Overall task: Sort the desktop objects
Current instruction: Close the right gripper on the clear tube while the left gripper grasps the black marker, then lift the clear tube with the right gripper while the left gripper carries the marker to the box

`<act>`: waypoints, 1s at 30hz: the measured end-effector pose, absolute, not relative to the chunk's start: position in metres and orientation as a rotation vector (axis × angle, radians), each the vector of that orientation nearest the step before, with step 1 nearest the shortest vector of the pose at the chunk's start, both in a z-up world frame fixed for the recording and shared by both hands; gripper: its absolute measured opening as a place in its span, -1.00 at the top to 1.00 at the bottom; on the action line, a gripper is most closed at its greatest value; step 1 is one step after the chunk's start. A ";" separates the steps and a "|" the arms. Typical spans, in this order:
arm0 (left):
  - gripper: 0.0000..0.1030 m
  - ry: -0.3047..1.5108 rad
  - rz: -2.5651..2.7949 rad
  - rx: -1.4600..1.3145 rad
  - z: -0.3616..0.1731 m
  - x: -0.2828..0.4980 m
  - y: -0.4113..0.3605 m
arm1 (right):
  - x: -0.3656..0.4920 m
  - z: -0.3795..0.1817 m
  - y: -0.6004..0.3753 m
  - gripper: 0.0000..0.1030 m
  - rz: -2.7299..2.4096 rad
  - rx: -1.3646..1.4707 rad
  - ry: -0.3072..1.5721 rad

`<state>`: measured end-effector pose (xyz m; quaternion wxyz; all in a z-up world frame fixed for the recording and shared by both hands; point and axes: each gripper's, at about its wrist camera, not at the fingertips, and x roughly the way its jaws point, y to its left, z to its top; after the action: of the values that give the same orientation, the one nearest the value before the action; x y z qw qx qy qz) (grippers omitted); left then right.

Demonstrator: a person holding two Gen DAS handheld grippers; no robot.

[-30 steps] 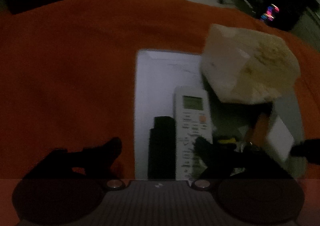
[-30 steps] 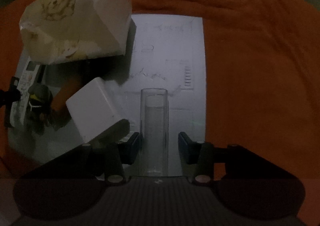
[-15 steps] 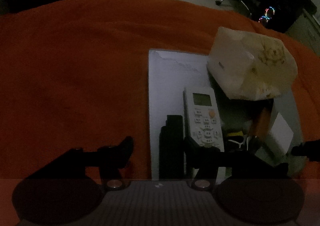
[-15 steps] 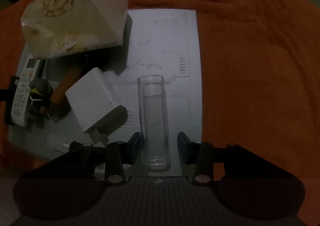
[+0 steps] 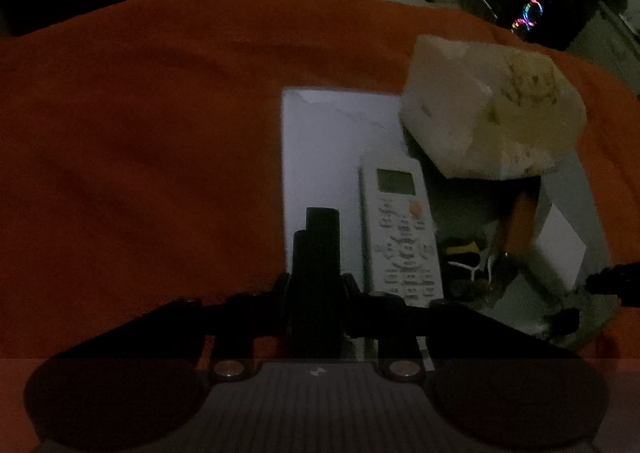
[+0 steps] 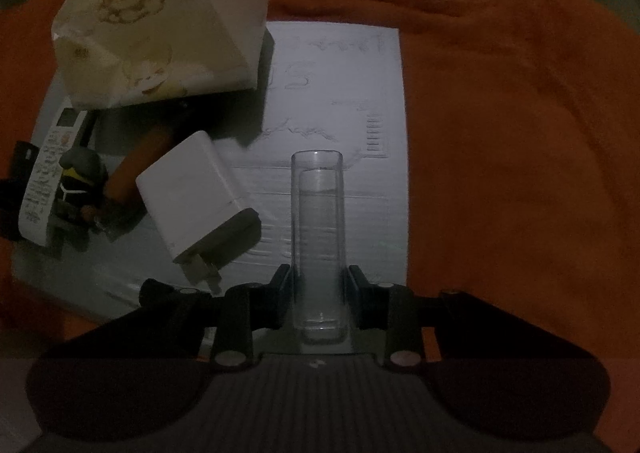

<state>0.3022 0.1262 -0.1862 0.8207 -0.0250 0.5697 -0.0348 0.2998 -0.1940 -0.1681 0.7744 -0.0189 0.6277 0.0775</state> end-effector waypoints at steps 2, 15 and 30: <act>0.60 1.204 -0.068 -0.059 -0.180 0.299 0.129 | 0.296 -0.165 -0.197 0.39 0.159 -0.038 1.352; 0.59 1.187 -0.065 -0.082 -0.151 0.282 0.132 | 0.276 -0.141 -0.206 0.39 0.151 -0.025 1.303; 0.59 1.157 -0.094 -0.111 -0.091 0.245 0.116 | 0.243 -0.080 -0.219 0.39 0.173 0.044 1.238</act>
<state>0.2453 0.1165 -0.0915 0.8348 -0.0525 0.5462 -0.0442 0.2427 -0.2193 -0.0797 0.8106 0.0204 0.5796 0.0808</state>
